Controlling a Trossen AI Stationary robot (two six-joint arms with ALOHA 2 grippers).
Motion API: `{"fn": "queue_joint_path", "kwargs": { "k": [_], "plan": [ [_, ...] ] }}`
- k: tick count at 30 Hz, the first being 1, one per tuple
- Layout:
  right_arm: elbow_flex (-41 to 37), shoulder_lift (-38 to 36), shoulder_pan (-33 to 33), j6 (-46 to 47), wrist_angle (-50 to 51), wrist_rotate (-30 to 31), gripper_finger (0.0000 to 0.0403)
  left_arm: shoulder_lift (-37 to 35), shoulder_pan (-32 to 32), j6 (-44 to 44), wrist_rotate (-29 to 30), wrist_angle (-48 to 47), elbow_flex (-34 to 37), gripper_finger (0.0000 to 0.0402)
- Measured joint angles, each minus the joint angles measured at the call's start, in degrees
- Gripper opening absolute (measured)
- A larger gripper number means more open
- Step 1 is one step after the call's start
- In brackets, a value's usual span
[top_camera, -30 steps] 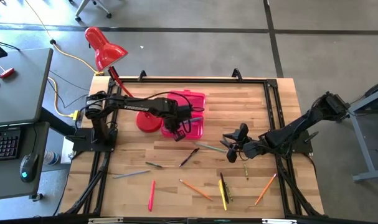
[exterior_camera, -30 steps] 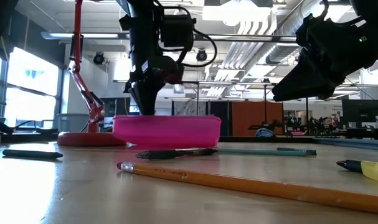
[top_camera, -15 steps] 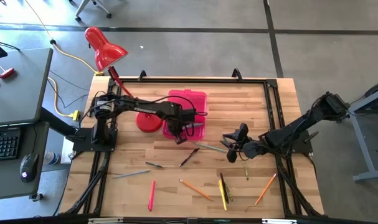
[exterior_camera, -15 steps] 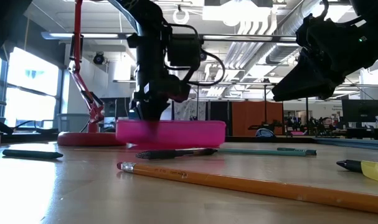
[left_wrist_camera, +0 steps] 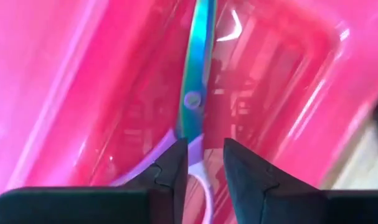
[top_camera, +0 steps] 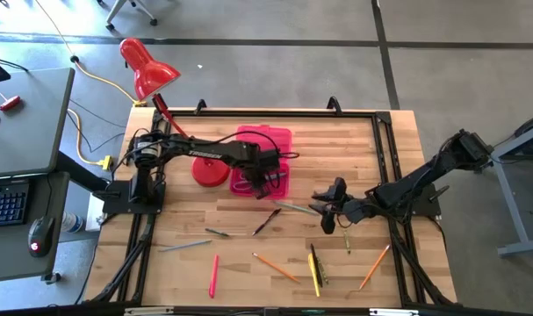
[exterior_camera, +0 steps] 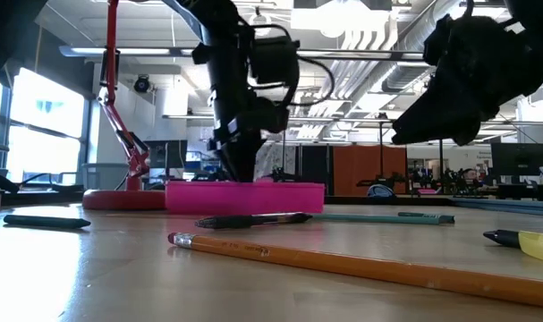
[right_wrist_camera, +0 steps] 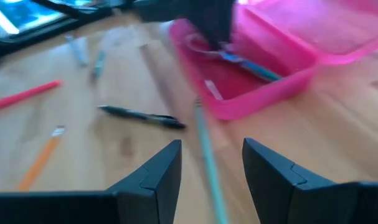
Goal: Pick & place school supplies into a supply box
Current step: Put the bottom green crayon into the pink supply box
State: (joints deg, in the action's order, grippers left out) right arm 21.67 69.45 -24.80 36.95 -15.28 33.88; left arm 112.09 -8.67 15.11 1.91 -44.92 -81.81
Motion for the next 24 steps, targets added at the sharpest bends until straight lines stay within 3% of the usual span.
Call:
{"fn": "queue_joint_path", "kwargs": {
  "k": [4,12,17,24],
  "plan": [
    [0.01,0.88,-0.52,-3.73,-5.29,-6.39,0.0149,0.00,0.00,-0.69,-1.61,-3.67,-4.99,0.0122],
    [0.68,13.17,-6.11,-11.04,-21.37,-7.29,0.0149,0.00,0.04,-5.03,-2.50,-18.07,-18.51,0.0117],
    [6.96,19.89,-10.17,-17.51,-19.00,-2.48,0.0149,0.00,0.04,-6.10,-2.40,-26.95,-28.12,0.0117],
    [19.63,22.12,-14.07,-22.38,-6.60,-5.76,0.0149,-0.02,0.07,-5.90,-2.38,-36.42,-38.24,0.0117]
  ]
}}
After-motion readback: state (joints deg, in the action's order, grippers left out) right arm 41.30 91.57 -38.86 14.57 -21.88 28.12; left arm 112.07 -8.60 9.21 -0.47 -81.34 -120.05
